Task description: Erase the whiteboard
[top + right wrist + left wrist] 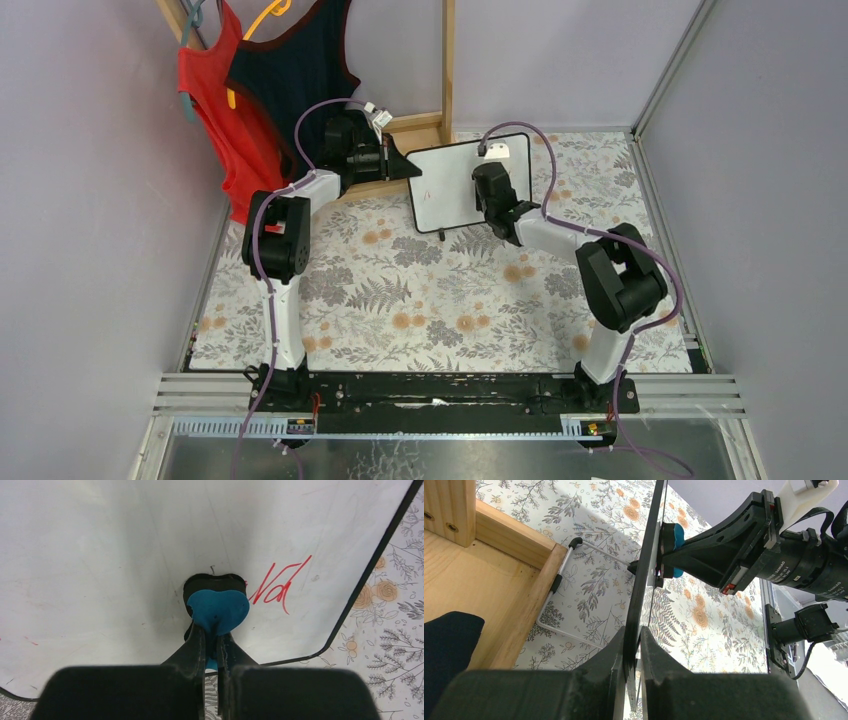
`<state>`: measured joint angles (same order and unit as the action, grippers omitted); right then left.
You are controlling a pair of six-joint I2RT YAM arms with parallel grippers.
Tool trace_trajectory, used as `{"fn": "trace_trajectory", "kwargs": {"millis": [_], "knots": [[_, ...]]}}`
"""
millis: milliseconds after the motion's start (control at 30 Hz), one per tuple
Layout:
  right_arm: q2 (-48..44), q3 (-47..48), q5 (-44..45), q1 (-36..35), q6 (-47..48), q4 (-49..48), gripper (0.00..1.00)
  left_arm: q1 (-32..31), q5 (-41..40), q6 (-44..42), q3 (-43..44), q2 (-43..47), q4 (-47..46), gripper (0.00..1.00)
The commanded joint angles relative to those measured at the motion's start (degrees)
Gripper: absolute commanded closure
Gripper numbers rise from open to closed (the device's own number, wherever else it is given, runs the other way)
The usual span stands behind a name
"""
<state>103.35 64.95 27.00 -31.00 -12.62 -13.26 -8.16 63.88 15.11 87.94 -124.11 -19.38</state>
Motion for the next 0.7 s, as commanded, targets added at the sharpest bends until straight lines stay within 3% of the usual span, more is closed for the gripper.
{"fn": "trace_trajectory", "kwargs": {"millis": [0, 300, 667], "knots": [[0.1, 3.4, -1.4, -2.5, -0.9, -1.4, 1.0, -0.5, -2.4, -4.6, -3.0, -2.0, 8.4, 1.0], [7.7, 12.9, -1.9, -11.2, -1.2, 0.6, 1.0, -0.5, -2.4, -4.7, -3.1, -2.1, 8.7, 1.0], [12.1, 17.6, -8.5, -14.8, -1.1, -0.2, 1.0, -0.6, -2.4, -4.6, -3.2, -2.0, 8.6, 1.0]]}}
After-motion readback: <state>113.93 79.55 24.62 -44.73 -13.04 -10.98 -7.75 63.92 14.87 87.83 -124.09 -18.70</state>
